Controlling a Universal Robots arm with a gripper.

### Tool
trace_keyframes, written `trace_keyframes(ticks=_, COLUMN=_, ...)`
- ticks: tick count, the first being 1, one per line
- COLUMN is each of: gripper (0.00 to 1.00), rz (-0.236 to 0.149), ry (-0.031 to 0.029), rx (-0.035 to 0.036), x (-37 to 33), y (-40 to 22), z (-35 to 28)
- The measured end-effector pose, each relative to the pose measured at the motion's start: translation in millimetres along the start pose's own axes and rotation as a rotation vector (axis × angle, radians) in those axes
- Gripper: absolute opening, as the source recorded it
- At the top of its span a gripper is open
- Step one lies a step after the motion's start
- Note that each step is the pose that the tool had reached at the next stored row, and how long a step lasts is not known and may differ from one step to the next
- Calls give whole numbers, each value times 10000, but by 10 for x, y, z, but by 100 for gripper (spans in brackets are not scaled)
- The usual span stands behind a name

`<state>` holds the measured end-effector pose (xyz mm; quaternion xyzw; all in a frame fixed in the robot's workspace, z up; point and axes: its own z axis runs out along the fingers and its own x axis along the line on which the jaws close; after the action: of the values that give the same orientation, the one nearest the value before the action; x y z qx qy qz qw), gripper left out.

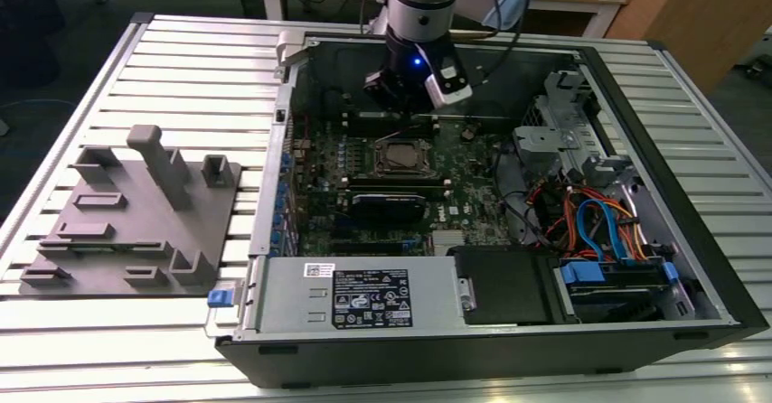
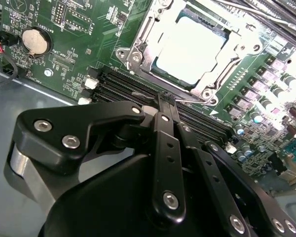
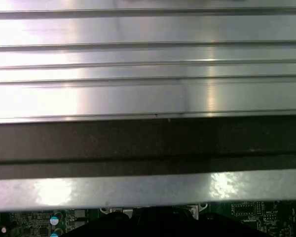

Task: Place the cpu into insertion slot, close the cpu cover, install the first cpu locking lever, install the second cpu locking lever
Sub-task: 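Install the first cpu locking lever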

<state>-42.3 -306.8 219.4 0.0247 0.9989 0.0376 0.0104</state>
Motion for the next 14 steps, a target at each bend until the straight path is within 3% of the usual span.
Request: trace_keyframes(ticks=14, gripper=10, rz=16, ry=-1, rx=0, x=-68, y=-2, z=71)
